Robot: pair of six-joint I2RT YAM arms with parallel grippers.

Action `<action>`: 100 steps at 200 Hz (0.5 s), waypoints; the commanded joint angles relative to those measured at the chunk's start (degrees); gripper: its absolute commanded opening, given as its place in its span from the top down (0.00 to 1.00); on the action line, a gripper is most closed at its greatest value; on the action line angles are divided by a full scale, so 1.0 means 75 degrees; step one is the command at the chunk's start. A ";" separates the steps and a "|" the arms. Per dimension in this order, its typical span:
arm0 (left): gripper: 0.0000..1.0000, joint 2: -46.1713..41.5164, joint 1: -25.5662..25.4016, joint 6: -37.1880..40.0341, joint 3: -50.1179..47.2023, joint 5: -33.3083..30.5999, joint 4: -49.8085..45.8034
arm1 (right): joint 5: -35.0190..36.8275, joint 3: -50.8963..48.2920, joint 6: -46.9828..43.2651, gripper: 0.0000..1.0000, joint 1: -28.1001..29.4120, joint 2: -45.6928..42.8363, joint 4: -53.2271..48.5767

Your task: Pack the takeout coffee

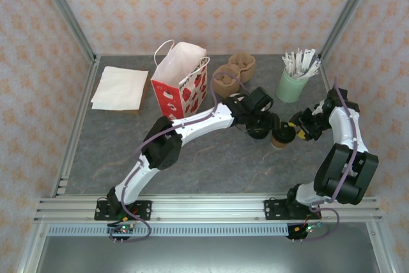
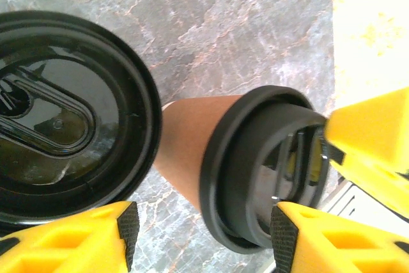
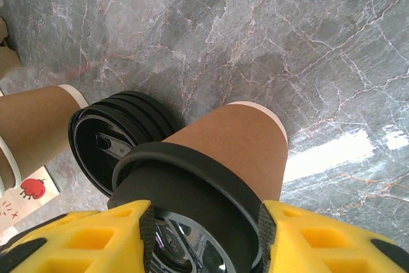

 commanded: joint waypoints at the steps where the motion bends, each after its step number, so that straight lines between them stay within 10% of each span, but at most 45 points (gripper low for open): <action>1: 0.39 -0.0467 -0.0002 0.0038 0.0005 -0.0172 0.0255 | 0.0057 -0.0201 -0.0063 0.53 0.0013 -0.0138 -0.0293; 100: 0.42 0.0619 -0.0045 -0.0076 0.0809 0.0259 -0.0096 | 0.0109 -0.0275 -0.0054 0.54 0.0027 -0.0197 -0.0377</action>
